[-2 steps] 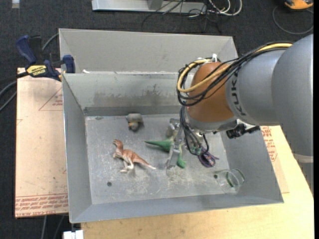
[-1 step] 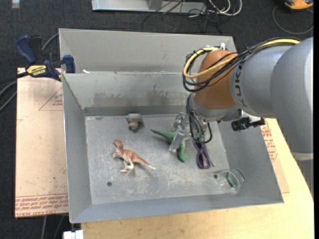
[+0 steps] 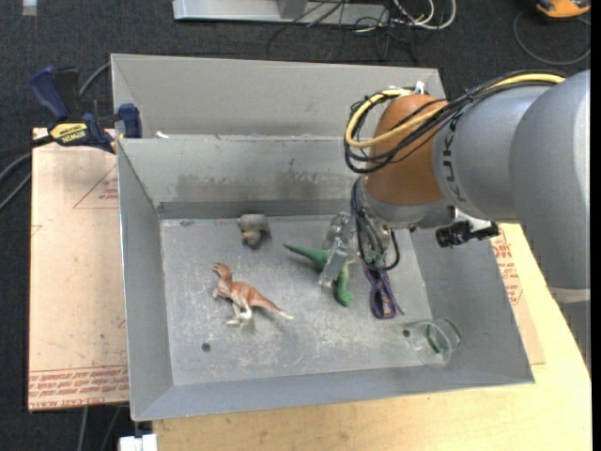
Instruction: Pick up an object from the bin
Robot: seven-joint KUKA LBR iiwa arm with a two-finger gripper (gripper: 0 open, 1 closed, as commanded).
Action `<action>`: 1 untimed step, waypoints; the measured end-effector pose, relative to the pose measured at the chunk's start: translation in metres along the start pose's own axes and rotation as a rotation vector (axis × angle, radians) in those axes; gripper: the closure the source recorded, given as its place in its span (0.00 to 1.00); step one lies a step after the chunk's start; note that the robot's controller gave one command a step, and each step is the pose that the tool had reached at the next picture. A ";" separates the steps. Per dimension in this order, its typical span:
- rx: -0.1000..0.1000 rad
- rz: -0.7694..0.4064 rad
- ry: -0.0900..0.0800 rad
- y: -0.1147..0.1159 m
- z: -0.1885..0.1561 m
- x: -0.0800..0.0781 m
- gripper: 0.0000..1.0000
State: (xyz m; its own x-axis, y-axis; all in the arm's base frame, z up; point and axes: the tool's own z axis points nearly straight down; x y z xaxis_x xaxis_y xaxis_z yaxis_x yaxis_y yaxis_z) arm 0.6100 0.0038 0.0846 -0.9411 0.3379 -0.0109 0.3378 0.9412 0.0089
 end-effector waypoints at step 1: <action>-0.001 -0.007 -0.002 0.010 -0.096 -0.008 1.00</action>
Offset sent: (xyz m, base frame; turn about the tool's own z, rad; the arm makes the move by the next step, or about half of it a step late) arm 0.0000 0.0000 0.0000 0.0000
